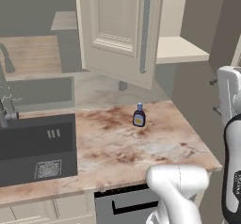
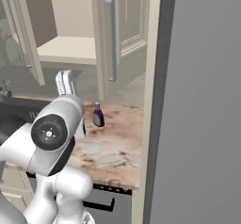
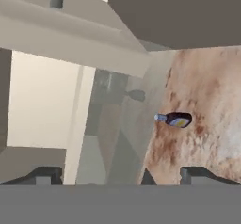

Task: Close all open cabinet doors.

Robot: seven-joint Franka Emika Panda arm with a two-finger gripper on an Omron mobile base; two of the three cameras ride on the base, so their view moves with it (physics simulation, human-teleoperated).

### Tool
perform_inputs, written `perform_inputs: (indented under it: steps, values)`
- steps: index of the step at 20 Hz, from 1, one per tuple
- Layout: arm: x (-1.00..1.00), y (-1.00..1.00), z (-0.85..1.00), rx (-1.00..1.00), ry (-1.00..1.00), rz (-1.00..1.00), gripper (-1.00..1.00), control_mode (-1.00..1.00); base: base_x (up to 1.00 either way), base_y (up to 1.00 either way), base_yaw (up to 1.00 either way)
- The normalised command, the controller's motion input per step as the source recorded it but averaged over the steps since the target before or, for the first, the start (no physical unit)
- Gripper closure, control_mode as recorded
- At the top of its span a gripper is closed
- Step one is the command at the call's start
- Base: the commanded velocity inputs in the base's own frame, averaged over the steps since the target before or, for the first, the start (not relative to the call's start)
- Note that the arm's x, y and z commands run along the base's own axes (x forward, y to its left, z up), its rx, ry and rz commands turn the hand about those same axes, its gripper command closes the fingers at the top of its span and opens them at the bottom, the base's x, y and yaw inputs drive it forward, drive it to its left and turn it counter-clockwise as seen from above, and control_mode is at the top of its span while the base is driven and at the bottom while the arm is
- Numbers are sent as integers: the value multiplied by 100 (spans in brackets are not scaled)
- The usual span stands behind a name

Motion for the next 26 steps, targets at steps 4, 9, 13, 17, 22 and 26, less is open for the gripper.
perform_inputs:
  steps: [4,9,13,17,22,26]
  values:
    - [-1,0,0,20,0,-20,-100,-100,0,0,0]
    - [-1,-2,0,4,1,-16,-100,-100,0,0,0]
    - [0,-6,0,0,0,-9,-100,-100,0,0,0]
    - [0,-16,0,0,0,-4,-100,-100,0,0,0]
    - [0,-33,0,0,0,0,-100,-100,0,0,0]
    - [-3,-40,0,0,0,0,-100,-100,0,0,0]
